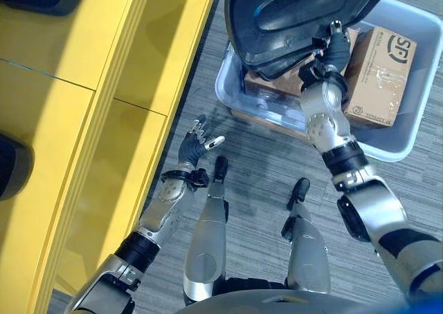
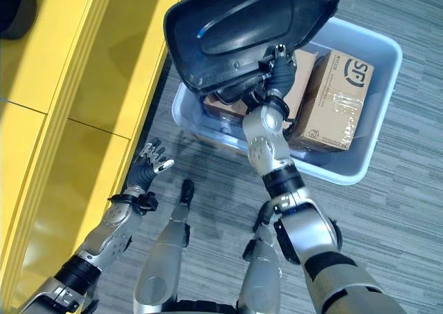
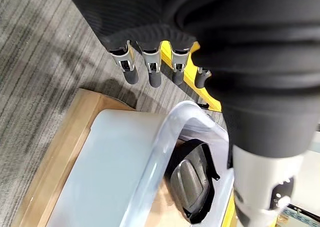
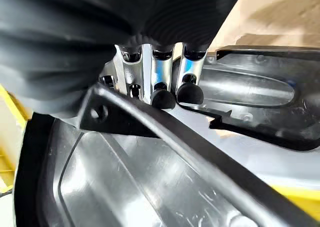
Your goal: Move parts from the plastic box to the shelf.
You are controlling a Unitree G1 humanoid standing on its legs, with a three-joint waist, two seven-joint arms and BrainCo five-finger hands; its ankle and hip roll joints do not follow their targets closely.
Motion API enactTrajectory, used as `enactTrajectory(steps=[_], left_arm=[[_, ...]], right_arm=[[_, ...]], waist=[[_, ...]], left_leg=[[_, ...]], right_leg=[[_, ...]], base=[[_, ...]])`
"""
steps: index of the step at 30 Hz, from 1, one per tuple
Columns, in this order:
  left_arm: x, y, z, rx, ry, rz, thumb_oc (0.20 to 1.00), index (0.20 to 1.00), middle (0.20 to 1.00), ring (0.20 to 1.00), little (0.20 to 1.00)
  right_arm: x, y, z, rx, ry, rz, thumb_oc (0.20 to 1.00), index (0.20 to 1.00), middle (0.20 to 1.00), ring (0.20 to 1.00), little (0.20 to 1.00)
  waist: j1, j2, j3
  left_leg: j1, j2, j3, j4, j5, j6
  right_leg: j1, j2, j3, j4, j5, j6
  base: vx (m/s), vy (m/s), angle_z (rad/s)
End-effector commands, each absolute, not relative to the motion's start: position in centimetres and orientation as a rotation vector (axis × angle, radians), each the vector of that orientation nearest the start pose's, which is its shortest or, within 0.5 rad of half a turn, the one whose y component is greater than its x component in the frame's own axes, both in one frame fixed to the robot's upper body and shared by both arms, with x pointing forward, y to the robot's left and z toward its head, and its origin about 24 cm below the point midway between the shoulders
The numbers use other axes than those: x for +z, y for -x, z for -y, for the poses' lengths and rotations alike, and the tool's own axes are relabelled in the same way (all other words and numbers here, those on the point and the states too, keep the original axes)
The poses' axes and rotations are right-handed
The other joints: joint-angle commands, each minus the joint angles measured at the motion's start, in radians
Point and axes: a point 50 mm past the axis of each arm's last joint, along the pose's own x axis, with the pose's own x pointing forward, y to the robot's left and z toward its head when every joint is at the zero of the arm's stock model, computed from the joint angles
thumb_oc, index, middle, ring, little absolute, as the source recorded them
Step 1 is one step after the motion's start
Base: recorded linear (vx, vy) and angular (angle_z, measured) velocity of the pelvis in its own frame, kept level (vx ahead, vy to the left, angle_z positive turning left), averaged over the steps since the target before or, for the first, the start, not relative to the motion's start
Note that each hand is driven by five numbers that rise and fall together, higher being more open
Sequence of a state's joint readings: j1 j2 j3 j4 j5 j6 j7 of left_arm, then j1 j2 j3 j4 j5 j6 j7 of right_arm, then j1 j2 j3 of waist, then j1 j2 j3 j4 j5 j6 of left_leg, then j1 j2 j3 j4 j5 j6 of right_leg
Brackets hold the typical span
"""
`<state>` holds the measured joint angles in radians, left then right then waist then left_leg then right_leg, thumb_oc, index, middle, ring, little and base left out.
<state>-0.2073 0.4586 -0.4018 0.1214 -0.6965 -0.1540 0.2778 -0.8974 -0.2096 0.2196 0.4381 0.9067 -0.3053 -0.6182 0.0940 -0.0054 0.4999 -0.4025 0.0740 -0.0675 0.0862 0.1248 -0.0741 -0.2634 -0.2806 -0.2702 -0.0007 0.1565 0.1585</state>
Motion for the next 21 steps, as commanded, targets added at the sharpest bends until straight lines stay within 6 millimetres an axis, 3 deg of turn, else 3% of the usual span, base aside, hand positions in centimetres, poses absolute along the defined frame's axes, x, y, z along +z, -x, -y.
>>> enactTrajectory(steps=[1, 2, 7, 12, 16, 17, 21], left_arm=[[6.0, -27.0, -17.2, -0.069, 0.179, 0.019, 1.0, 1.0, 1.0, 1.0, 1.0], [5.6, -26.7, -17.6, -0.064, 0.172, 0.0, 1.0, 1.0, 1.0, 1.0, 1.0], [4.6, -25.9, -18.4, -0.053, 0.155, -0.037, 1.0, 1.0, 1.0, 1.0, 1.0], [2.9, -24.2, -19.9, -0.026, 0.144, -0.107, 1.0, 1.0, 1.0, 1.0, 1.0], [2.3, -23.6, -20.5, -0.013, 0.143, -0.135, 1.0, 1.0, 1.0, 1.0, 1.0], [1.3, -22.6, -21.0, 0.009, 0.153, -0.175, 1.0, 1.0, 1.0, 1.0, 1.0], [0.5, -21.5, -21.6, 0.034, 0.164, -0.208, 1.0, 1.0, 1.0, 1.0, 1.0]], right_arm=[[24.3, -36.5, 12.7, -0.133, -0.731, 0.512, 0.2, 0.2, 0.2, 0.2, 0.2], [23.1, -36.0, 12.7, -0.104, -0.709, 0.497, 0.2, 0.2, 0.2, 0.2, 0.2], [20.9, -35.1, 12.9, -0.053, -0.672, 0.46, 0.2, 0.2, 0.2, 0.2, 0.2], [17.5, -33.8, 12.8, 0.002, -0.652, 0.378, 0.2, 0.2, 0.2, 0.2, 0.2], [16.5, -33.6, 12.7, 0.017, -0.644, 0.347, 0.2, 0.2, 0.2, 0.2, 0.2], [15.1, -33.4, 12.2, 0.037, -0.637, 0.296, 0.2, 0.2, 0.2, 0.2, 0.2], [14.5, -33.4, 11.7, 0.07, -0.618, 0.267, 0.2, 0.2, 0.2, 0.2, 0.2]], waist=[[0.006, -0.038, -0.086], [-0.004, -0.043, -0.102], [-0.019, -0.048, -0.138], [-0.037, -0.047, -0.199], [-0.04, -0.043, -0.219], [-0.04, -0.035, -0.248], [-0.036, -0.03, -0.275]], left_leg=[[0.07, 0.028, 0.051, -0.022, -0.051, 0.035], [0.093, 0.039, 0.054, -0.029, -0.048, 0.032], [0.156, 0.059, 0.059, -0.061, -0.037, 0.023], [0.256, 0.103, 0.071, -0.105, -0.019, 0.008], [0.29, 0.125, 0.077, -0.122, -0.009, 0.001], [0.333, 0.165, 0.088, -0.142, 0.011, -0.01], [0.376, 0.23, 0.097, -0.161, 0.048, -0.025]], right_leg=[[0.065, -0.024, 0.078, 0.055, -0.028, 0.002], [0.078, -0.018, 0.081, 0.058, -0.036, 0.001], [0.119, -0.003, 0.08, 0.069, -0.062, -0.004], [0.169, 0.04, 0.084, 0.124, -0.129, -0.02], [0.176, 0.062, 0.093, 0.161, -0.162, -0.03], [0.179, 0.094, 0.097, 0.217, -0.208, -0.044], [0.174, 0.15, 0.093, 0.306, -0.277, -0.075]], base=[[0.02, -0.057, -0.17], [0.02, -0.057, -0.08], [0.03, -0.089, -0.03], [0.03, -0.11, -0.08], [0.01, -0.108, -0.13], [-0.01, -0.214, -0.27], [-0.04, -0.212, -0.18]])
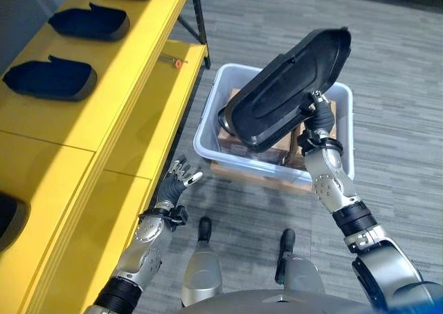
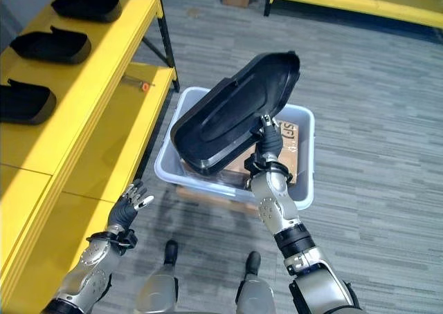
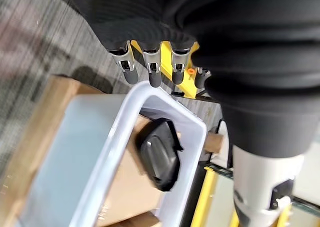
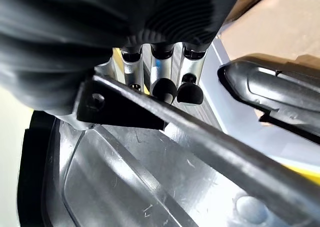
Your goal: Move parts from the plastic box to the shelf.
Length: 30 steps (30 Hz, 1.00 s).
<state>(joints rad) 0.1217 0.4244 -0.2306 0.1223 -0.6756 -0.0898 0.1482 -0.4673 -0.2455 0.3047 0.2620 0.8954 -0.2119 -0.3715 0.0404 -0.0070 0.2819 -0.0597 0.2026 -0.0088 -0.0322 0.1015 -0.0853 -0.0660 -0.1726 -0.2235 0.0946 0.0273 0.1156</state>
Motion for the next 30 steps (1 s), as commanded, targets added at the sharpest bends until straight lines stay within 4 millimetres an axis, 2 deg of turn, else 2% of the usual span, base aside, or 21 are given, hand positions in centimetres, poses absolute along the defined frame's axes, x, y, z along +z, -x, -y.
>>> enactTrajectory(steps=[1, 5, 6, 8, 10, 11, 13, 14, 15, 16, 17, 18, 19, 20, 21, 22, 25, 28, 29, 30], left_arm=[[0.3, -21.3, -21.7, 0.037, 0.164, -0.217, 1.0, 1.0, 1.0, 1.0, 1.0], [-0.4, -21.1, -21.7, 0.049, 0.168, -0.239, 1.0, 1.0, 1.0, 1.0, 1.0], [-0.6, -21.2, -21.5, 0.047, 0.172, -0.248, 1.0, 1.0, 1.0, 1.0, 1.0], [-0.9, -21.2, -21.3, 0.045, 0.175, -0.259, 1.0, 1.0, 1.0, 1.0, 1.0], [-1.3, -21.4, -20.6, 0.027, 0.18, -0.273, 1.0, 1.0, 1.0, 1.0, 1.0], [-1.4, -21.4, -20.3, 0.017, 0.19, -0.276, 1.0, 1.0, 1.0, 1.0, 1.0], [-1.4, -21.1, -20.1, 0.003, 0.208, -0.279, 1.0, 1.0, 1.0, 1.0, 1.0], [-1.2, -21.3, -19.8, -0.004, 0.217, -0.267, 1.0, 1.0, 1.0, 1.0, 1.0], [-1.1, -21.4, -19.8, -0.006, 0.225, -0.263, 1.0, 1.0, 1.0, 1.0, 1.0], [-0.9, -21.5, -19.8, -0.007, 0.226, -0.256, 1.0, 1.0, 1.0, 1.0, 1.0], [-1.0, -21.6, -19.6, -0.011, 0.224, -0.259, 1.0, 1.0, 1.0, 1.0, 1.0], [-1.0, -21.6, -19.6, -0.013, 0.224, -0.258, 1.0, 1.0, 1.0, 1.0, 1.0], [-1.1, -21.6, -19.6, -0.011, 0.223, -0.26, 1.0, 1.0, 1.0, 1.0, 1.0], [-1.1, -21.6, -19.7, -0.009, 0.223, -0.262, 1.0, 1.0, 1.0, 1.0, 1.0], [-0.9, -21.7, -19.7, -0.012, 0.209, -0.254, 1.0, 1.0, 1.0, 1.0, 1.0], [-0.6, -21.8, -19.9, -0.014, 0.205, -0.241, 1.0, 1.0, 1.0, 1.0, 1.0], [-0.5, -21.5, -20.4, -0.01, 0.198, -0.238, 1.0, 1.0, 1.0, 1.0, 1.0], [-0.3, -21.5, -21.0, 0.015, 0.194, -0.223, 1.0, 1.0, 1.0, 1.0, 1.0], [-0.1, -21.5, -21.3, 0.023, 0.188, -0.214, 1.0, 1.0, 1.0, 1.0, 1.0], [0.1, -21.6, -21.5, 0.03, 0.182, -0.204, 1.0, 1.0, 1.0, 1.0, 1.0]], right_arm=[[14.3, -33.4, 11.7, 0.073, -0.615, 0.26, 0.2, 0.2, 0.2, 0.2, 0.2], [14.3, -33.8, 11.2, 0.097, -0.597, 0.248, 0.2, 0.2, 0.2, 0.2, 0.2], [14.3, -33.8, 11.4, 0.092, -0.595, 0.25, 0.2, 0.2, 0.2, 0.2, 0.2], [14.3, -33.8, 11.8, 0.088, -0.588, 0.255, 0.2, 0.2, 0.2, 0.2, 0.2], [13.7, -33.6, 12.4, 0.067, -0.577, 0.246, 0.2, 0.2, 0.2, 0.2, 0.2], [13.4, -33.4, 12.8, 0.056, -0.577, 0.24, 0.2, 0.2, 0.2, 0.2, 0.2], [12.4, -33.1, 13.4, 0.032, -0.574, 0.219, 0.2, 0.2, 0.2, 0.2, 0.2], [11.7, -32.7, 13.8, 0.003, -0.589, 0.206, 0.2, 0.2, 0.2, 0.2, 0.2], [11.3, -32.4, 14.1, -0.015, -0.601, 0.2, 0.2, 0.2, 0.2, 0.2, 0.2], [11.0, -32.2, 14.1, -0.024, -0.613, 0.192, 0.2, 0.2, 0.2, 0.2, 0.2], [10.7, -32.0, 14.4, -0.041, -0.627, 0.189, 0.2, 0.2, 0.2, 0.2, 0.2], [10.7, -32.0, 14.5, -0.042, -0.627, 0.19, 0.2, 0.2, 0.2, 0.2, 0.2], [10.3, -31.6, 14.8, -0.055, -0.645, 0.184, 0.2, 0.2, 0.2, 0.2, 0.2], [10.2, -31.6, 14.8, -0.055, -0.645, 0.182, 0.2, 0.2, 0.2, 0.2, 0.2], [10.1, -31.5, 15.0, -0.06, -0.644, 0.182, 0.2, 0.2, 0.2, 0.2, 0.2], [9.9, -31.2, 15.2, -0.073, -0.656, 0.183, 0.2, 0.2, 0.2, 0.2, 0.2], [9.6, -30.8, 15.9, -0.101, -0.668, 0.182, 0.2, 0.2, 0.2, 0.2, 0.2], [9.6, -31.0, 15.7, -0.11, -0.684, 0.181, 0.2, 0.2, 0.2, 0.2, 0.2], [9.5, -31.1, 15.4, -0.107, -0.689, 0.179, 0.2, 0.2, 0.2, 0.2, 0.2], [9.5, -31.1, 15.3, -0.108, -0.698, 0.177, 0.2, 0.2, 0.2, 0.2, 0.2]], waist=[[0.018, -0.027, -0.059], [0.032, -0.02, -0.05], [0.035, -0.016, -0.049], [0.028, -0.017, -0.052], [0.025, -0.017, -0.049], [0.024, -0.02, -0.044], [0.024, -0.022, -0.046], [0.019, -0.024, -0.056], [0.012, -0.019, -0.068], [0.006, -0.01, -0.078], [0.003, -0.001, -0.091], [0.003, 0.001, -0.089], [0.003, 0.003, -0.099], [0.001, 0.001, -0.101], [0.007, -0.001, -0.096], [0.011, -0.009, -0.091], [0.023, -0.022, -0.097], [0.043, -0.048, -0.098], [0.058, -0.054, -0.099], [0.068, -0.064, -0.097]], left_leg=[[0.038, 0.113, 0.038, -0.044, 0.082, -0.017], [0.016, 0.158, 0.014, -0.055, 0.174, -0.041], [-0.013, 0.162, 0.015, -0.055, 0.208, -0.051], [-0.037, 0.157, 0.023, -0.055, 0.225, -0.05], [-0.052, 0.149, 0.075, -0.055, 0.26, -0.045], [-0.041, 0.139, 0.099, -0.055, 0.255, -0.037], [-0.018, 0.123, 0.094, -0.01, 0.199, -0.021], [-0.006, 0.109, 0.093, 0.058, 0.119, -0.008], [0.009, 0.104, 0.097, 0.046, 0.083, -0.007], [0.028, 0.099, 0.105, 0.021, 0.076, -0.007], [0.043, 0.084, 0.108, -0.005, 0.066, -0.01], [0.033, 0.083, 0.111, -0.005, 0.081, -0.002], [0.024, 0.065, 0.106, 0.005, 0.048, 0.002], [0.034, 0.065, 0.101, 0.004, 0.033, -0.006], [0.014, 0.048, 0.096, 0.035, 0.031, 0.005], [0.009, 0.038, 0.098, 0.059, 0.001, 0.003], [-0.007, -0.001, 0.101, 0.079, -0.04, 0.01], [-0.046, -0.048, 0.097, 0.115, -0.063, 0.038], [-0.045, -0.057, 0.087, 0.126, -0.093, 0.036], [-0.054, -0.071, 0.084, 0.14, -0.107, 0.043]], right_leg=[[-0.025, 0.054, 0.043, 0.232, -0.166, -0.041], [-0.035, 0.096, 0.009, 0.279, -0.206, -0.077], [-0.033, 0.094, -0.011, 0.272, -0.209, -0.082], [-0.034, 0.083, -0.036, 0.265, -0.205, -0.085], [-0.015, 0.058, -0.07, 0.232, -0.186, -0.091], [-0.004, 0.04, -0.087, 0.22, -0.176, -0.091], [0.011, 0.015, -0.109, 0.19, -0.15, -0.089], [0.025, -0.02, -0.141, 0.165, -0.124, -0.085], [0.032, -0.034, -0.163, 0.161, -0.125, -0.081], [0.035, -0.042, -0.177, 0.163, -0.122, -0.077], [0.052, -0.052, -0.184, 0.167, -0.133, -0.058], [0.048, -0.054, -0.197, 0.16, -0.115, -0.066], [0.069, -0.081, -0.207, 0.159, -0.105, -0.054], [0.074, -0.08, -0.196, 0.165, -0.121, -0.044], [0.087, -0.099, -0.213, 0.145, -0.089, -0.042], [0.112, -0.12, -0.216, 0.139, -0.086, -0.023], [0.148, -0.159, -0.247, 0.089, -0.031, 0.01], [0.154, -0.196, -0.262, 0.039, 0.051, 0.032], [0.166, -0.204, -0.257, 0.031, 0.059, 0.053], [0.173, -0.214, -0.263, 0.023, 0.078, 0.061]], base=[[-0.09, -0.204, -0.08], [-0.13, -0.183, -0.02], [-0.16, -0.105, 0.18], [-0.1, -0.037, 0.57], [-0.09, 0.009, 0.91], [-0.12, 0.02, 0.81], [-0.1, 0.033, 0.74], [-0.05, 0.086, 0.78], [-0.02, 0.152, 0.75], [0.13, 0.18, 0.91], [0.06, 0.153, 1.25], [0.13, 0.245, 1.16], [0.08, 0.161, 1.05], [0.12, 0.239, 0.66], [0.11, 0.13, 0.47], [0.07, 0.206, 0.29], [0.11, 0.215, 0.33], [0.05, 0.229, 0.31], [0.14, 0.19, 0.24], [0.13, 0.185, 0.21]])
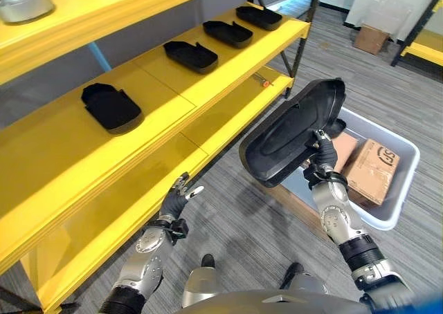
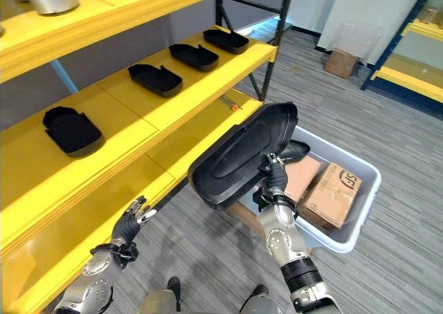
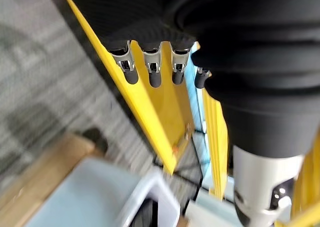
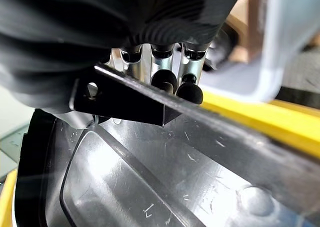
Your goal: Move parts from the plastic box to the shelf.
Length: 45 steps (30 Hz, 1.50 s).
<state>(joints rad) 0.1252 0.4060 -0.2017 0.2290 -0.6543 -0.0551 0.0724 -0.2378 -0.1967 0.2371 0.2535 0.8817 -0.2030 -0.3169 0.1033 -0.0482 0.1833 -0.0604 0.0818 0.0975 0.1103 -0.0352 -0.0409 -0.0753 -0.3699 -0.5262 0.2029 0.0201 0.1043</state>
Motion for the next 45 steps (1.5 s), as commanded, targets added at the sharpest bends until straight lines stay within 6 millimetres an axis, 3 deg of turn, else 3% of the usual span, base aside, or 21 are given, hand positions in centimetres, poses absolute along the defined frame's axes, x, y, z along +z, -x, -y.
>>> enactTrajectory(steps=[1, 3, 5, 6, 7, 8, 9, 11, 12, 13, 14, 15, 18, 31, 32, 34, 35, 38, 42, 44, 45], left_arm=[[0.4, -21.8, -21.7, 0.035, 0.175, -0.192, 1.0, 1.0, 1.0, 1.0, 1.0], [0.8, -22.0, -22.1, 0.048, 0.164, -0.167, 1.0, 1.0, 1.0, 1.0, 1.0], [1.0, -22.1, -22.6, 0.074, 0.145, -0.156, 1.0, 1.0, 1.0, 1.0, 1.0], [1.0, -22.1, -22.6, 0.074, 0.144, -0.156, 1.0, 1.0, 1.0, 1.0, 1.0], [1.1, -22.1, -22.8, 0.079, 0.134, -0.153, 1.0, 1.0, 1.0, 1.0, 1.0], [1.5, -22.1, -23.3, 0.096, 0.113, -0.136, 1.0, 1.0, 1.0, 1.0, 1.0], [1.5, -22.1, -23.3, 0.097, 0.113, -0.136, 1.0, 1.0, 1.0, 1.0, 1.0], [1.7, -22.3, -23.7, 0.101, 0.086, -0.128, 1.0, 1.0, 1.0, 1.0, 1.0], [1.6, -22.5, -23.5, 0.097, 0.085, -0.13, 1.0, 1.0, 1.0, 1.0, 1.0], [1.6, -22.6, -23.5, 0.093, 0.087, -0.131, 1.0, 1.0, 1.0, 1.0, 1.0], [1.6, -22.7, -23.3, 0.089, 0.088, -0.131, 1.0, 1.0, 1.0, 1.0, 1.0], [1.5, -22.5, -23.3, 0.086, 0.089, -0.134, 1.0, 1.0, 1.0, 1.0, 1.0], [1.4, -22.3, -22.8, 0.076, 0.092, -0.133, 1.0, 1.0, 1.0, 1.0, 1.0], [0.0, -19.7, -22.5, 0.057, 0.146, -0.205, 1.0, 1.0, 1.0, 1.0, 1.0], [0.2, -20.0, -22.4, 0.052, 0.15, -0.19, 1.0, 1.0, 1.0, 1.0, 1.0], [0.3, -20.2, -22.2, 0.043, 0.154, -0.183, 1.0, 1.0, 1.0, 1.0, 1.0], [0.5, -20.8, -22.1, 0.038, 0.159, -0.171, 1.0, 1.0, 1.0, 1.0, 1.0], [0.7, -20.8, -22.3, 0.051, 0.16, -0.163, 1.0, 1.0, 1.0, 1.0, 1.0], [1.3, -21.4, -22.6, 0.083, 0.178, -0.135, 1.0, 1.0, 1.0, 1.0, 1.0], [1.3, -22.1, -22.2, 0.075, 0.192, -0.131, 1.0, 1.0, 1.0, 1.0, 1.0], [1.0, -22.2, -22.1, 0.075, 0.206, -0.139, 1.0, 1.0, 1.0, 1.0, 1.0]], right_arm=[[9.6, -31.2, 15.0, -0.103, -0.709, 0.178, 0.2, 0.2, 0.2, 0.2, 0.2], [9.8, -31.2, 14.8, -0.096, -0.724, 0.185, 0.2, 0.2, 0.2, 0.2, 0.2], [10.1, -31.2, 14.1, -0.072, -0.753, 0.189, 0.2, 0.2, 0.2, 0.2, 0.2], [10.1, -31.2, 14.1, -0.072, -0.753, 0.189, 0.2, 0.2, 0.2, 0.2, 0.2], [10.0, -31.2, 13.9, -0.067, -0.763, 0.185, 0.2, 0.2, 0.2, 0.2, 0.2], [10.3, -31.4, 13.0, -0.031, -0.781, 0.182, 0.2, 0.2, 0.2, 0.2, 0.2], [10.3, -31.4, 13.0, -0.031, -0.781, 0.182, 0.2, 0.2, 0.2, 0.2, 0.2], [10.2, -31.1, 12.8, -0.008, -0.793, 0.18, 0.2, 0.2, 0.2, 0.2, 0.2], [10.0, -30.8, 13.1, -0.014, -0.792, 0.18, 0.2, 0.2, 0.2, 0.2, 0.2], [10.0, -30.6, 13.2, -0.009, -0.789, 0.181, 0.2, 0.2, 0.2, 0.2, 0.2], [9.9, -30.4, 13.0, 0.006, -0.797, 0.18, 0.2, 0.2, 0.2, 0.2, 0.2], [9.7, -30.2, 13.2, 0.003, -0.8, 0.175, 0.2, 0.2, 0.2, 0.2, 0.2], [8.9, -29.6, 13.7, -0.013, -0.816, 0.159, 0.2, 0.2, 0.2, 0.2, 0.2], [5.9, -28.3, 15.5, -0.071, -0.774, 0.054, 0.2, 0.2, 0.2, 0.2, 0.2], [6.2, -28.3, 16.0, -0.076, -0.771, 0.079, 0.2, 0.2, 0.2, 0.2, 0.2], [6.5, -28.3, 16.3, -0.078, -0.764, 0.093, 0.2, 0.2, 0.2, 0.2, 0.2], [7.1, -28.6, 16.4, -0.07, -0.758, 0.117, 0.2, 0.2, 0.2, 0.2, 0.2], [7.1, -28.7, 15.7, -0.049, -0.765, 0.105, 0.2, 0.2, 0.2, 0.2, 0.2], [6.7, -28.7, 15.5, -0.06, -0.77, 0.085, 0.2, 0.2, 0.2, 0.2, 0.2], [6.6, -28.6, 15.7, -0.072, -0.767, 0.084, 0.2, 0.2, 0.2, 0.2, 0.2], [6.7, -28.5, 15.5, -0.059, -0.776, 0.082, 0.2, 0.2, 0.2, 0.2, 0.2]], waist=[[0.016, -0.033, 0.004], [0.035, -0.051, 0.007], [0.05, -0.066, 0.003], [0.051, -0.067, 0.002], [0.052, -0.07, 0.001], [0.052, -0.058, 0.0], [0.054, -0.059, 0.0], [0.024, -0.041, -0.009], [0.0, -0.036, -0.015], [-0.012, -0.036, -0.011], [-0.038, -0.043, -0.003], [-0.051, -0.054, -0.003], [-0.061, -0.078, -0.005], [-0.069, -0.058, -0.081], [-0.07, -0.06, -0.06], [-0.078, -0.058, -0.049], [-0.086, -0.068, -0.014], [-0.079, -0.082, -0.01], [-0.093, -0.048, -0.023], [-0.103, -0.018, -0.019], [-0.102, -0.002, -0.022]], left_leg=[[-0.07, 0.032, -0.028, 0.021, 0.011, 0.006], [-0.099, 0.003, -0.04, 0.068, -0.021, 0.02], [-0.103, -0.033, -0.041, 0.089, -0.058, 0.053], [-0.103, -0.035, -0.039, 0.089, -0.059, 0.055], [-0.098, -0.053, -0.04, 0.08, -0.058, 0.068], [-0.072, -0.067, -0.029, 0.032, -0.028, 0.094], [-0.07, -0.067, -0.027, 0.028, -0.026, 0.094], [-0.022, -0.075, -0.051, -0.053, 0.003, 0.108], [-0.009, -0.07, -0.068, -0.083, 0.018, 0.103], [0.006, -0.073, -0.083, -0.089, 0.02, 0.101], [0.026, -0.09, -0.119, -0.111, 0.035, 0.101], [0.039, -0.107, -0.139, -0.129, 0.04, 0.101], [0.049, -0.143, -0.172, -0.129, 0.045, 0.104], [0.107, -0.163, -0.209, -0.118, 0.032, 0.098], [0.058, -0.187, -0.204, 0.001, 0.004, 0.079], [0.028, -0.185, -0.179, 0.062, -0.014, 0.063], [-0.006, -0.117, -0.085, 0.147, -0.053, 0.052], [0.019, 0.011, -0.074, 0.138, -0.038, 0.051], [0.05, 0.24, -0.1, -0.052, 0.174, -0.003], [0.065, 0.287, -0.033, -0.149, 0.248, -0.039], [0.084, 0.29, -0.024, -0.176, 0.239, -0.051]], right_leg=[[0.19, -0.03, 0.028, -0.091, 0.104, 0.083], [0.203, -0.052, 0.018, -0.1, 0.149, 0.098], [0.194, -0.087, 0.033, -0.077, 0.245, 0.115], [0.193, -0.09, 0.035, -0.077, 0.247, 0.117], [0.187, -0.105, 0.048, -0.065, 0.301, 0.125], [0.146, -0.111, 0.067, -0.021, 0.32, 0.1], [0.143, -0.113, 0.071, -0.019, 0.319, 0.1], [0.071, 0.027, 0.229, 0.022, 0.196, 0.045], [0.032, 0.128, 0.314, 0.013, 0.106, 0.013], [0.016, 0.179, 0.357, 0.003, 0.063, 0.006], [-0.032, 0.308, 0.45, -0.027, 0.024, -0.021], [-0.031, 0.361, 0.485, -0.067, 0.021, -0.031], [0.003, 0.413, 0.519, -0.134, 0.029, -0.057], [0.118, 0.393, 0.447, -0.19, 0.002, -0.073], [0.105, 0.377, 0.435, -0.173, -0.005, -0.081], [0.096, 0.369, 0.417, -0.16, -0.009, -0.086], [0.083, 0.341, 0.394, -0.126, -0.016, -0.088], [0.078, 0.318, 0.399, -0.085, -0.036, -0.082], [0.009, 0.282, 0.382, 0.054, -0.107, -0.062], [-0.006, 0.254, 0.348, 0.114, -0.14, -0.049], [-0.009, 0.245, 0.34, 0.141, -0.155, -0.039]], base=[[0.08, 0.196, 0.23], [0.1, 0.269, 0.27], [0.11, 0.28, 0.31], [0.08, 0.208, 0.42], [0.05, 0.355, 0.34], [0.04, 0.348, 0.26], [0.07, 0.395, 0.04], [0.14, 0.264, 0.08], [0.14, 0.145, 0.09], [0.17, 0.111, 0.44], [0.15, 0.08, 0.81], [0.12, 0.055, 1.06], [0.04, -0.006, 0.66], [0.02, -0.033, 0.26], [-0.11, 0.011, 0.25], [-0.14, 0.024, 0.87], [-0.13, 0.035, 1.2], [-0.04, 0.066, 0.59], [0.03, 0.186, -0.01], [0.06, 0.284, 0.48], [0.09, 0.34, 0.56]])
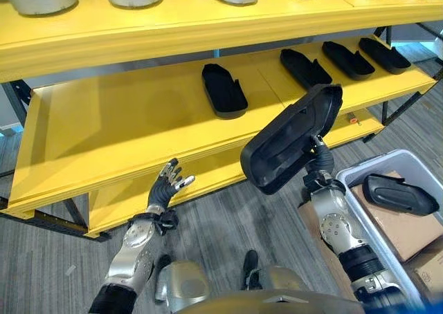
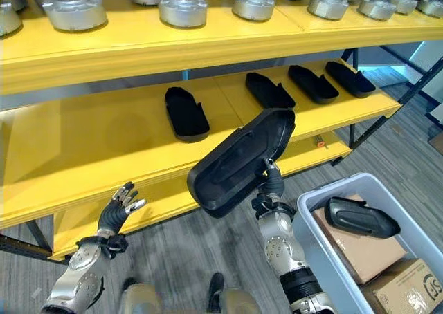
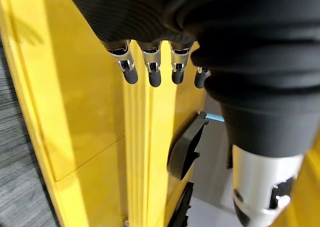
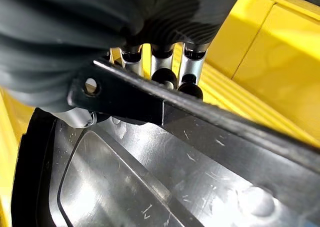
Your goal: Move parts from the plastic box to the shelf.
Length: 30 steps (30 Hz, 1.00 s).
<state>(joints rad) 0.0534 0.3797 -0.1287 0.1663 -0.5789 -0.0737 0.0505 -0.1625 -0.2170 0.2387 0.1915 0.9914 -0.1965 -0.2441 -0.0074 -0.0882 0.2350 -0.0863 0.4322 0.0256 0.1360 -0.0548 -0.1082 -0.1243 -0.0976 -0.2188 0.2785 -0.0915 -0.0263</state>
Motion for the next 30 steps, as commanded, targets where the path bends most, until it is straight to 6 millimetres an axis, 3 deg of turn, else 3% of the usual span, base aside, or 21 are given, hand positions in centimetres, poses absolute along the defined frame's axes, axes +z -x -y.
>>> enactTrajectory(steps=[1, 5, 9, 13, 19, 22, 24, 29, 30], left_arm=[[0.9, -22.2, -22.2, 0.073, 0.202, -0.146, 1.0, 1.0, 1.0, 1.0, 1.0], [1.3, -22.3, -22.7, 0.069, 0.171, -0.133, 1.0, 1.0, 1.0, 1.0, 1.0], [2.0, -22.4, -23.3, 0.07, 0.131, -0.113, 1.0, 1.0, 1.0, 1.0, 1.0], [2.6, -23.0, -22.9, 0.031, 0.116, -0.098, 1.0, 1.0, 1.0, 1.0, 1.0], [3.3, -23.2, -22.8, -0.001, 0.101, -0.087, 1.0, 1.0, 1.0, 1.0, 1.0], [3.9, -23.5, -22.6, -0.027, 0.102, -0.074, 1.0, 1.0, 1.0, 1.0, 1.0], [4.4, -23.7, -22.5, -0.037, 0.101, -0.059, 1.0, 1.0, 1.0, 1.0, 1.0], [5.6, -23.9, -22.2, -0.095, 0.094, -0.027, 1.0, 1.0, 1.0, 1.0, 1.0], [5.7, -23.9, -22.2, -0.095, 0.094, -0.025, 1.0, 1.0, 1.0, 1.0, 1.0]], right_arm=[[6.9, -28.5, 15.0, -0.033, -0.777, 0.084, 0.2, 0.2, 0.2, 0.2, 0.2], [6.8, -28.4, 14.6, -0.02, -0.784, 0.077, 0.2, 0.2, 0.2, 0.2, 0.2], [6.7, -28.8, 13.0, 0.034, -0.769, 0.046, 0.2, 0.2, 0.2, 0.2, 0.2], [7.8, -30.2, 12.4, 0.062, -0.738, 0.06, 0.2, 0.2, 0.2, 0.2, 0.2], [9.6, -32.3, 11.9, 0.051, -0.726, 0.092, 0.2, 0.2, 0.2, 0.2, 0.2], [12.3, -34.5, 12.5, 0.014, -0.692, 0.156, 0.2, 0.2, 0.2, 0.2, 0.2], [14.1, -35.3, 13.0, 0.009, -0.663, 0.207, 0.2, 0.2, 0.2, 0.2, 0.2], [20.7, -39.0, 16.6, -0.14, -0.48, 0.332, 0.2, 0.2, 0.2, 0.2, 0.2], [20.8, -39.1, 16.7, -0.14, -0.479, 0.334, 0.2, 0.2, 0.2, 0.2, 0.2]], waist=[[0.019, 0.057, -0.079], [0.035, 0.054, -0.072], [0.086, 0.028, -0.056], [0.142, 0.004, -0.056], [0.202, -0.017, -0.046], [0.255, -0.026, -0.024], [0.268, -0.029, -0.011], [0.307, -0.009, 0.039], [0.307, -0.009, 0.041]], left_leg=[[0.119, -0.079, 0.035, -0.22, 0.237, 0.005], [0.101, -0.136, 0.017, -0.167, 0.183, 0.012], [0.039, -0.216, -0.007, -0.068, 0.113, 0.027], [-0.034, -0.275, -0.064, -0.036, 0.102, 0.035], [-0.103, -0.316, -0.126, -0.01, 0.105, 0.036], [-0.154, -0.335, -0.165, 0.021, 0.101, 0.033], [-0.181, -0.339, -0.18, 0.035, 0.103, 0.031], [-0.236, -0.354, -0.225, 0.065, 0.085, 0.027], [-0.237, -0.354, -0.225, 0.066, 0.084, 0.027]], right_leg=[[0.041, -0.046, 0.024, 0.078, -0.04, 0.103], [0.076, -0.095, 0.02, 0.039, -0.008, 0.126], [0.149, -0.161, -0.017, -0.056, 0.051, 0.162], [0.193, -0.192, -0.09, -0.109, 0.085, 0.178], [0.217, -0.199, -0.162, -0.13, 0.089, 0.183], [0.224, -0.198, -0.207, -0.129, 0.081, 0.181], [0.213, -0.196, -0.218, -0.122, 0.077, 0.178], [0.186, -0.185, -0.237, -0.086, 0.033, 0.171], [0.185, -0.185, -0.237, -0.085, 0.032, 0.17]], base=[[0.11, 0.341, 0.46], [0.1, 0.232, 0.18], [0.09, 0.208, 0.44], [0.08, 0.099, 0.5], [0.05, 0.0, 0.5], [0.04, -0.051, 0.42], [0.01, -0.044, 0.48], [0.02, -0.046, 0.3], [-0.05, 0.005, 0.01]])
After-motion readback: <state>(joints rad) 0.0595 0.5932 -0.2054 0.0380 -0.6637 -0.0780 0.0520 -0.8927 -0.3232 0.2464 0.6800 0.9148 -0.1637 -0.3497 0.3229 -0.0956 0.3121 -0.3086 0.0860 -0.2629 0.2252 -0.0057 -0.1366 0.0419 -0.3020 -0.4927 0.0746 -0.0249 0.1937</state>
